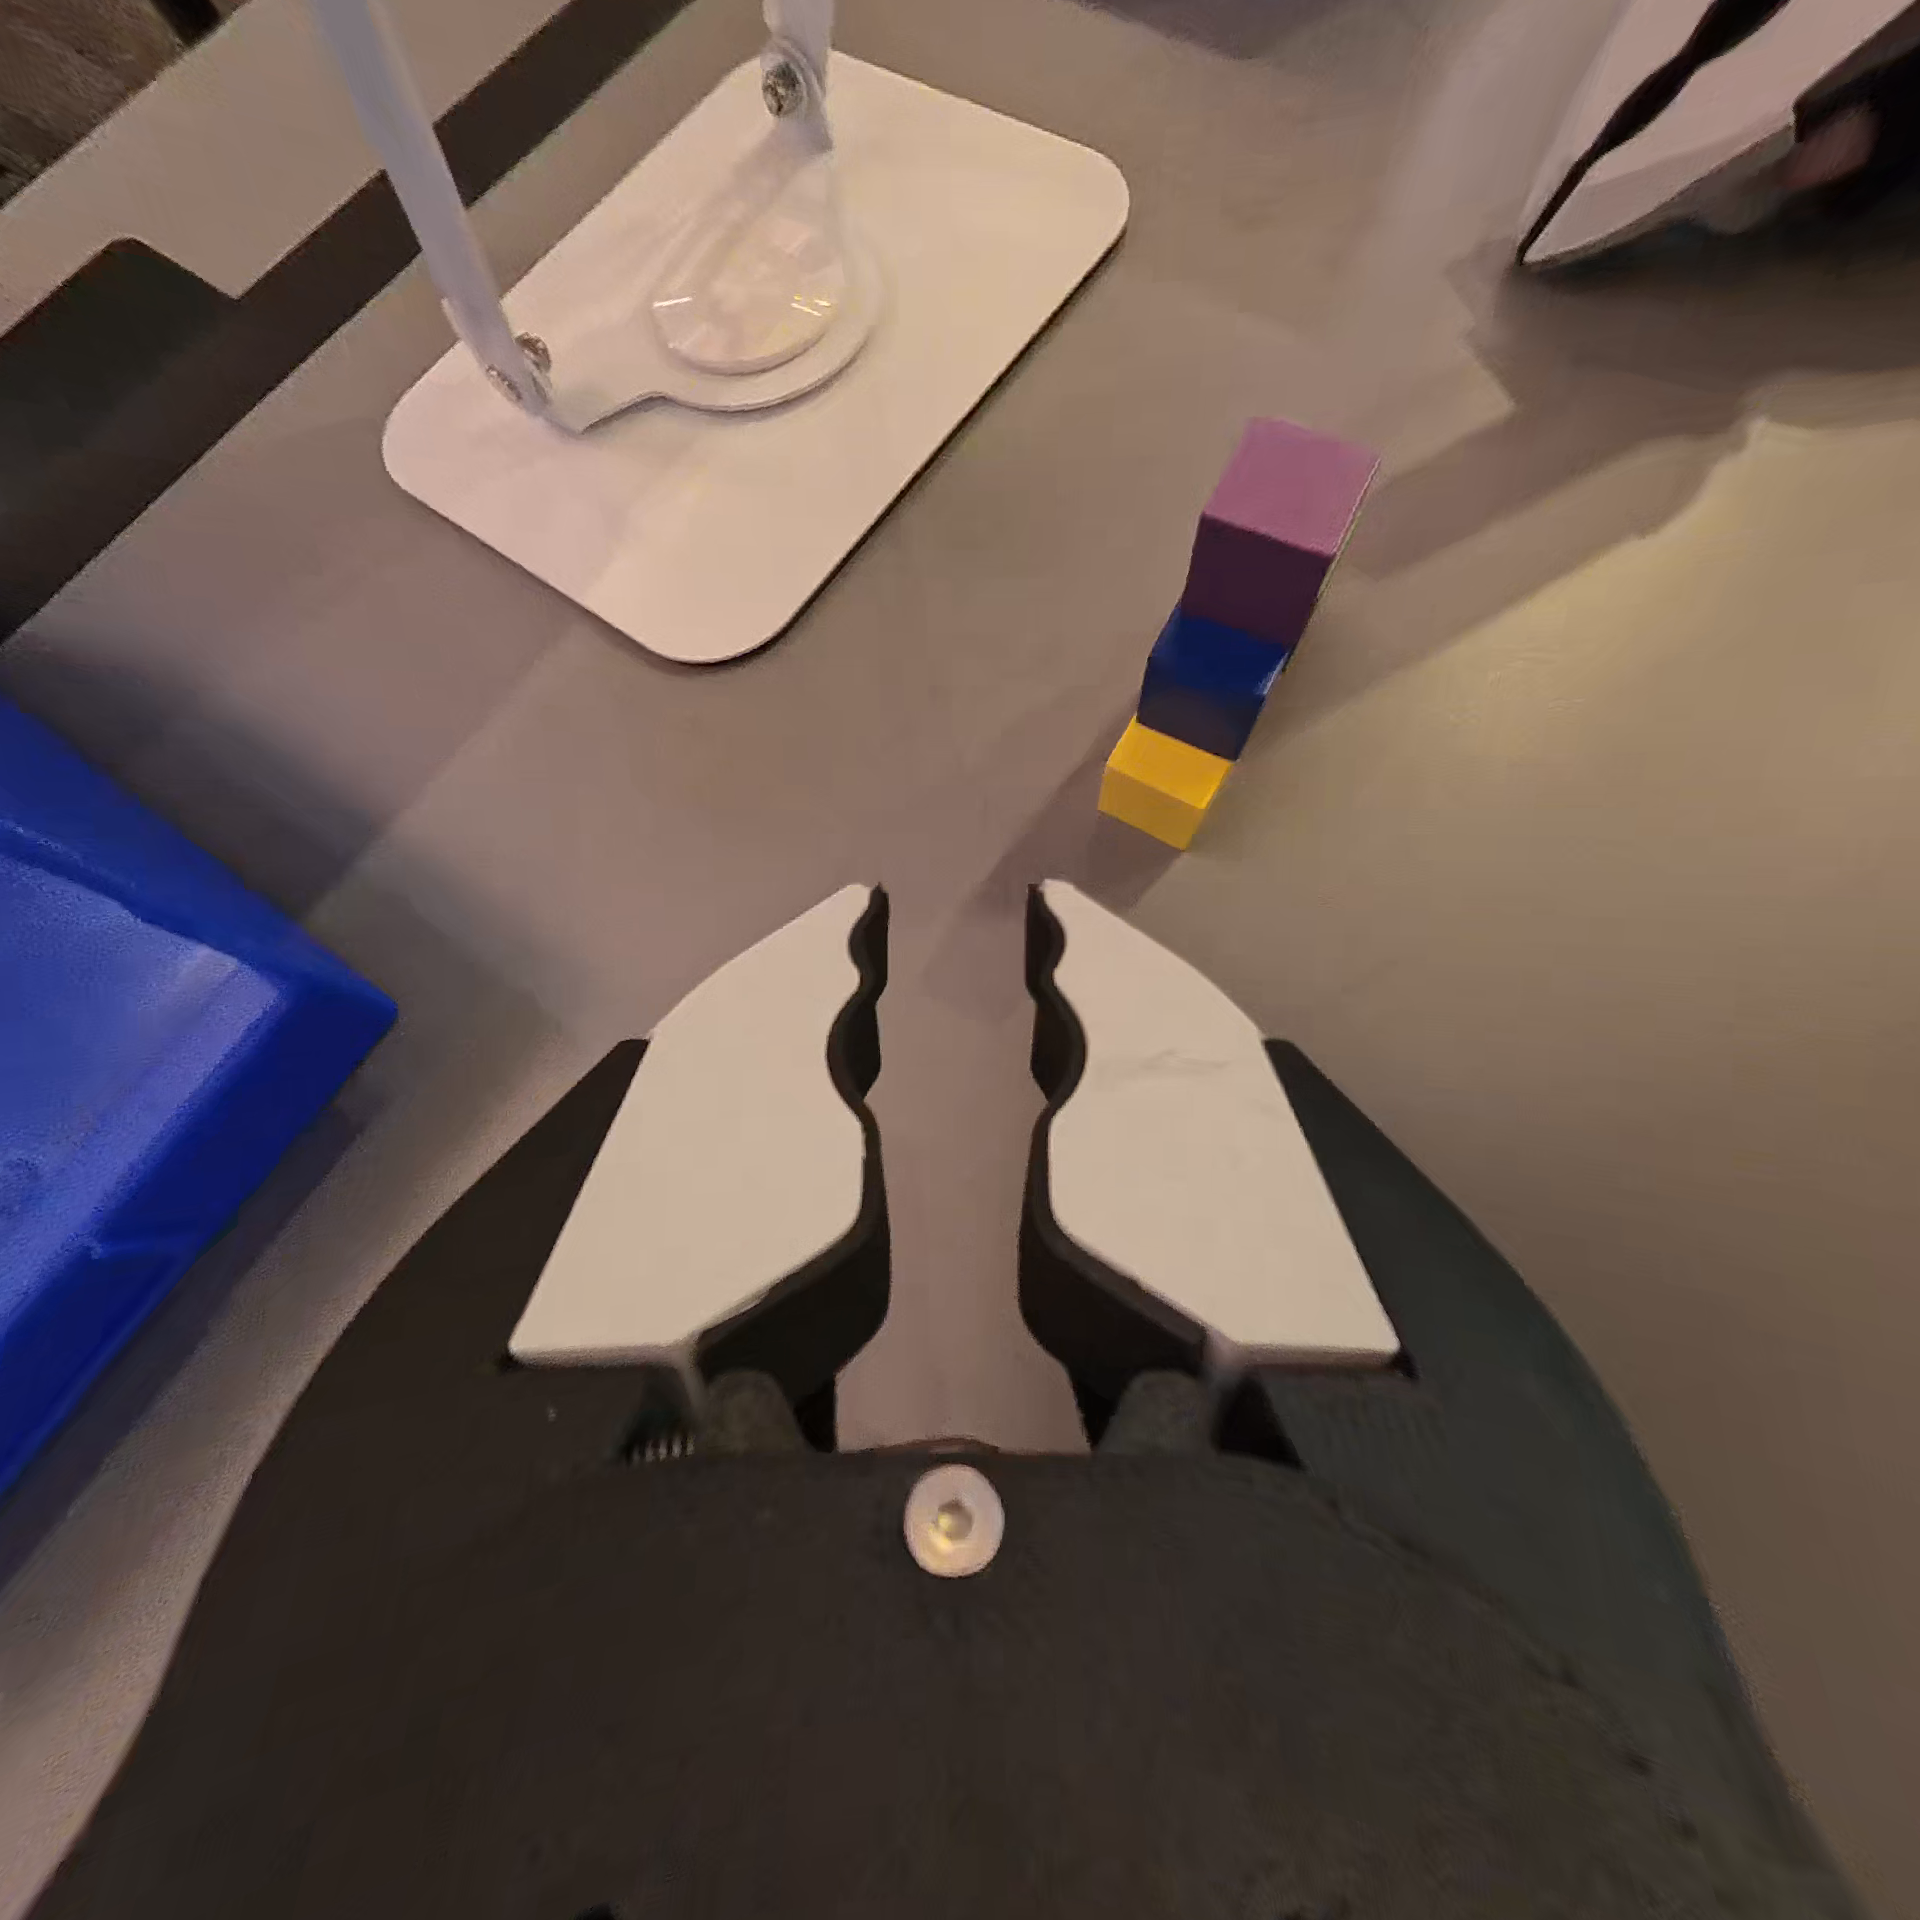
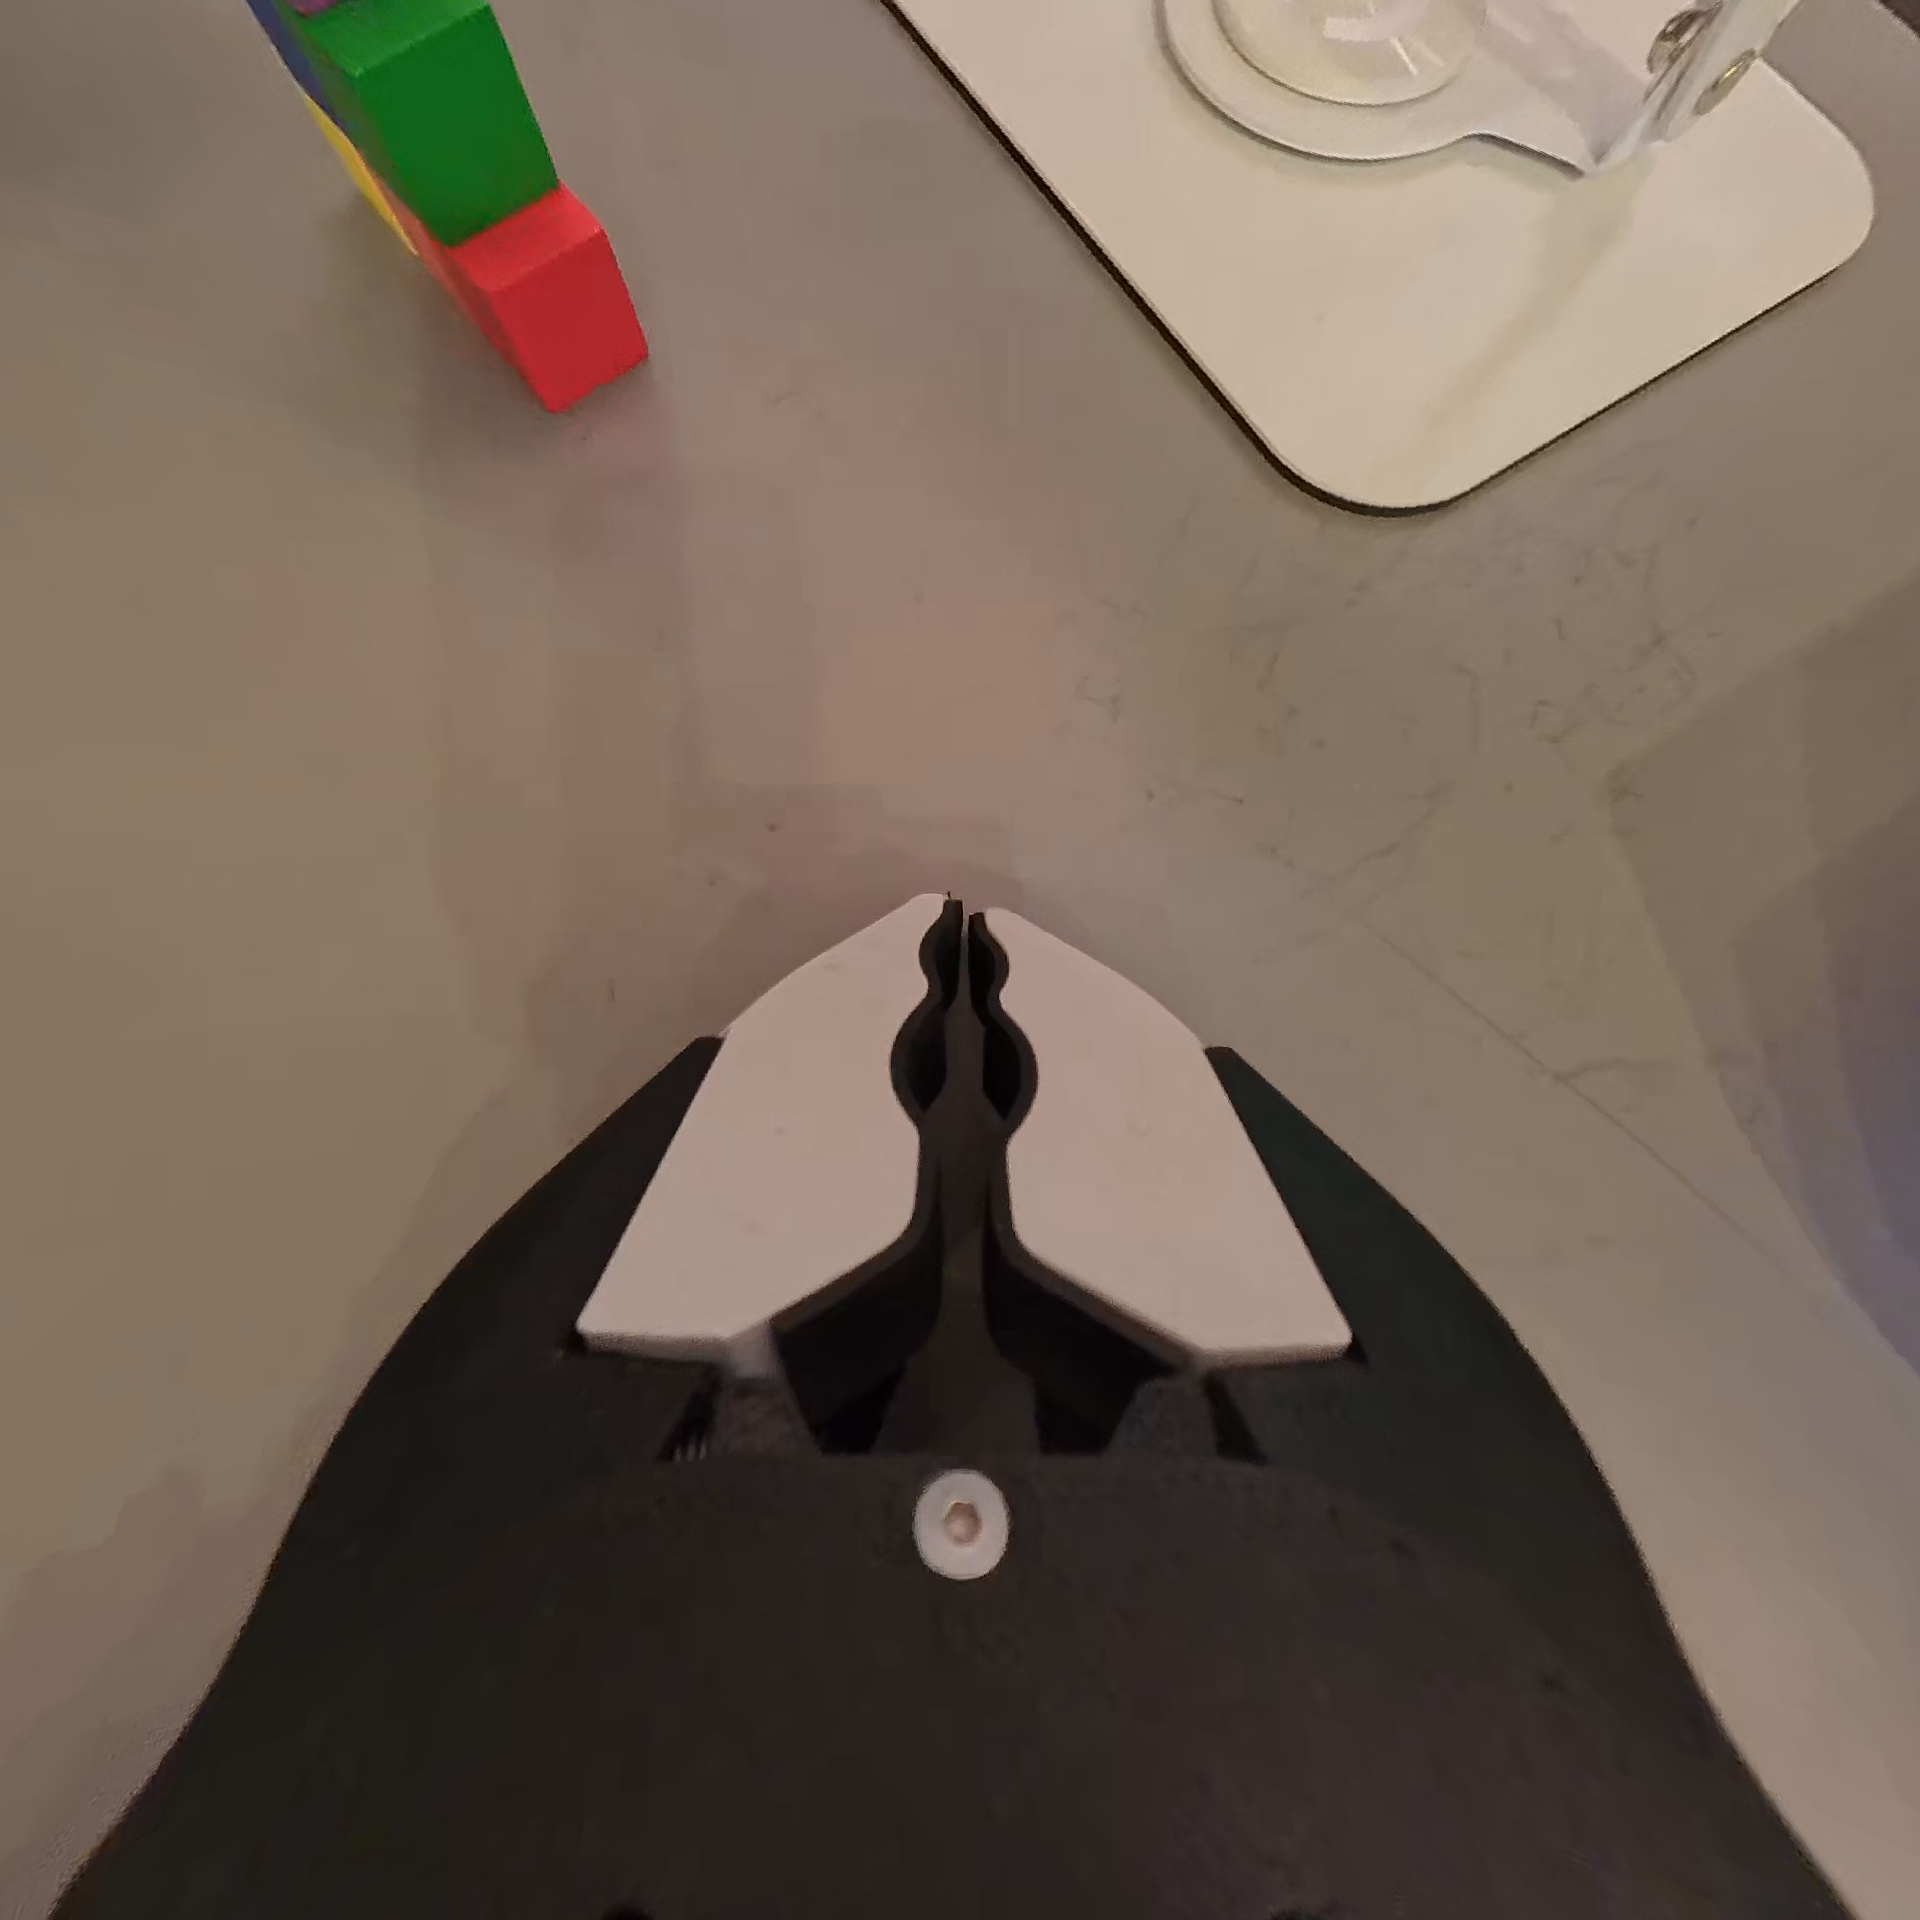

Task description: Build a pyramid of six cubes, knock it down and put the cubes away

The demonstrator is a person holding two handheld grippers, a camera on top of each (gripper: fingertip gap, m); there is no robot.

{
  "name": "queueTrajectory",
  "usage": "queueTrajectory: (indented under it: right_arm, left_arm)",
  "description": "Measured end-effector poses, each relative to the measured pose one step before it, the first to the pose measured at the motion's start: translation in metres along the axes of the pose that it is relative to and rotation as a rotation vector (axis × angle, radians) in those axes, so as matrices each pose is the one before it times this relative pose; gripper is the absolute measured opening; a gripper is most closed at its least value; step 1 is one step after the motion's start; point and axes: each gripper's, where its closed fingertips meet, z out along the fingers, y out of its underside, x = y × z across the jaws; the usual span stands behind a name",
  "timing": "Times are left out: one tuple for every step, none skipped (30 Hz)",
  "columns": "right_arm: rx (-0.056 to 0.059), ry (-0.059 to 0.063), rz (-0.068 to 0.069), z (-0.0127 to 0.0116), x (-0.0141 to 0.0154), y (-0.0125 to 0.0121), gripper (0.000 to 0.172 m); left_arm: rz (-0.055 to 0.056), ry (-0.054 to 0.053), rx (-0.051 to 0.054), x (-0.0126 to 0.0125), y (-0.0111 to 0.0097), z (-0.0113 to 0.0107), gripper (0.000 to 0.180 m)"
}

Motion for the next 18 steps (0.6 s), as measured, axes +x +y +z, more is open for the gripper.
queueTrajectory:
  right_arm:
    - [-0.0035, 0.0238, -0.0015, 0.0005, -0.00016, -0.00059, 0.002]
    - [-0.0059, 0.0281, -0.0012, 0.00022, 0.00039, -0.00042, 0.003]
    - [-0.0067, 0.0313, 0.001, 0.00015, 0.00091, -0.00011, 0.006]
    - [-0.0045, 0.0267, 0.0044, -0.0001, 0.00026, -0.00018, 0.007]
    - [-0.0012, 0.0184, 0.0087, -0.0001, -0.0007, -0.00034, 0.008]
    - [0.0018, 0.0129, 0.0112, -0.00024, -0.0014, -0.00036, 0.009]
    - [0.0036, 0.0148, 0.0072, -0.00055, -0.00109, -0.00063, 0.011]
    - [0.0045, 0.0177, 0.0013, -0.00079, -0.00059, -0.00081, 0.013]
    - [0.0033, 0.0187, -0.0005, -0.00072, -0.0001, -0.00068, 0.015]
    - [0.0012, 0.0175, 0.0011, -0.00044, -0.00002, -0.00039, 0.018]
    - [0.0005, 0.0191, 0.0018, -0.00024, 0.00066, -0.00032, 0.02]
    - [0.0025, 0.0246, -0.0006, -0.00064, 0.00161, -0.00079, 0.022]
    - [0.0068, 0.0263, -0.002, -0.00109, 0.00191, -0.00154, 0.024]
    - [0.012, 0.0227, -0.0018, -0.00145, 0.00161, -0.00223, 0.026]
    - [0.0138, 0.0224, -0.0029, -0.00108, 0.00164, -0.00235, 0.031]
    - [0.0101, 0.036, -0.0033, -0.00072, 0.00348, -0.00169, 0.036]
    - [0.0013, 0.0409, -0.0047, -0.00065, 0.00414, -0.00045, 0.04]
    - [0.0029, 0.0285, -0.0068, -0.00071, 0.00247, -0.00089, 0.046]
  left_arm:
    - [-0.0188, -0.009, 0.0244, -0.00087, 0.00346, 0.00109, 0.021]
    - [-0.0157, -0.0161, 0.0143, -0.0017, 0.00415, 0.00155, 0.019]
    - [-0.0002, -0.0251, 0.0028, -0.00257, 0.0052, 0.00178, 0.019]
    - [0.0115, -0.032, -0.0006, -0.00305, 0.00532, 0.00166, 0.022]
    - [0.0139, -0.0376, -0.0033, -0.0034, 0.00563, 0.00161, 0.025]
    - [0.011, -0.0331, -0.0052, -0.00264, 0.0056, 0.00162, 0.029]
    - [0.0044, -0.0298, -0.0064, -0.00234, 0.00491, 0.0013, 0.032]
    - [0.0045, -0.0295, -0.0112, -0.00275, 0.00433, 0.00094, 0.042]
    - [0.002, -0.0193, -0.01, -0.00147, 0.00352, 0.00096, 0.052]
    - [-0.0108, 0.0057, -0.0009, 0.00178, 0.00159, 0.00078, 0.057]
    - [-0.0058, 0.0063, -0.0049, 0.00131, 0.00065, -0.00008, 0.058]
    - [-0.0039, -0.0104, 0.0077, -0.00098, -0.00117, -0.00058, 0.064]
    - [-0.0139, -0.0115, 0.0083, -0.0016, -0.00142, -0.00055, 0.07]
    - [-0.0159, -0.0075, 0.0049, -0.00122, -0.00102, -0.00031, 0.073]
    - [-0.0138, -0.0124, 0.0049, -0.00192, -0.00115, -0.00003, 0.078]
    - [-0.016, -0.0198, 0.0093, -0.00301, -0.00173, -0.00029, 0.086]
    - [-0.0171, -0.0129, 0.0177, -0.00178, -0.00288, -0.00096, 0.091]
    - [-0.0125, -0.0033, 0.0196, -0.00014, -0.00315, -0.00114, 0.094]
